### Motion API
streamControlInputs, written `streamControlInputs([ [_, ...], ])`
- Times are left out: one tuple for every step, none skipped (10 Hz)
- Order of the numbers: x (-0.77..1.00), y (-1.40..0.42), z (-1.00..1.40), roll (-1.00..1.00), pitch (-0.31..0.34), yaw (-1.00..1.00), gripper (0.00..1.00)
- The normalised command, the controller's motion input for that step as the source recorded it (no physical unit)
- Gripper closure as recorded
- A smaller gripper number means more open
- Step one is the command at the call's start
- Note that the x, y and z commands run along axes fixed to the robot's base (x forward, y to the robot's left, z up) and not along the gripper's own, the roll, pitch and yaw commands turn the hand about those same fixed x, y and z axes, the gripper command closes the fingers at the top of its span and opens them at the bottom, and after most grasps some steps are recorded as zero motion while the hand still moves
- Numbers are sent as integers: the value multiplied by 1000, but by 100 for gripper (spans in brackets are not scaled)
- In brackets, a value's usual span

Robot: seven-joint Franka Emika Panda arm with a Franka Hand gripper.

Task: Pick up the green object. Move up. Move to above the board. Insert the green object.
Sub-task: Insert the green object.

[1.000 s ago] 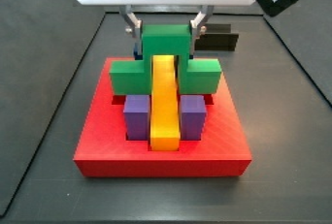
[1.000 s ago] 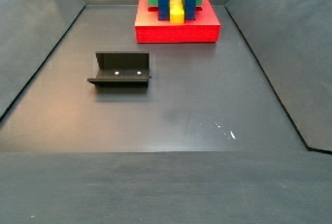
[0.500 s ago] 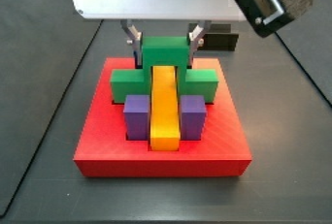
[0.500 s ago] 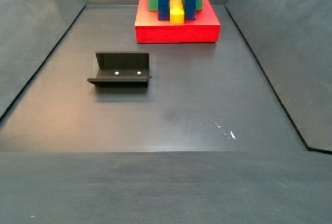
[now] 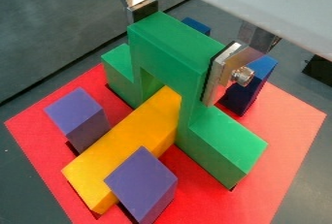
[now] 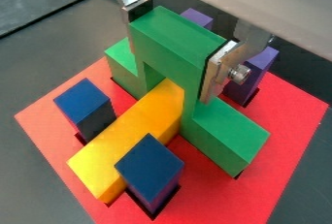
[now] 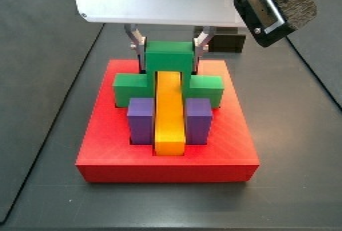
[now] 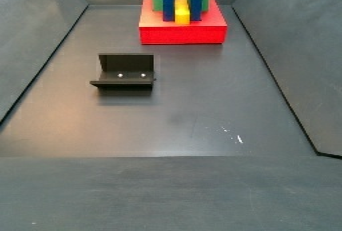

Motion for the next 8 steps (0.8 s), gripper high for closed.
streamControlInputs([
  [0,0,-234,0,-59,-46,100],
  [0,0,-526,83,-37,-17,100],
  [9,0,-651,157,-13,0,100],
  [17,0,-711,161,-29,0,100],
  [3,-31,-766,181,-40,0,100],
  [29,-63,-663,196,0,0,100],
  [0,-71,-471,146,0,-23,100],
  [0,0,0,0,0,0,100],
])
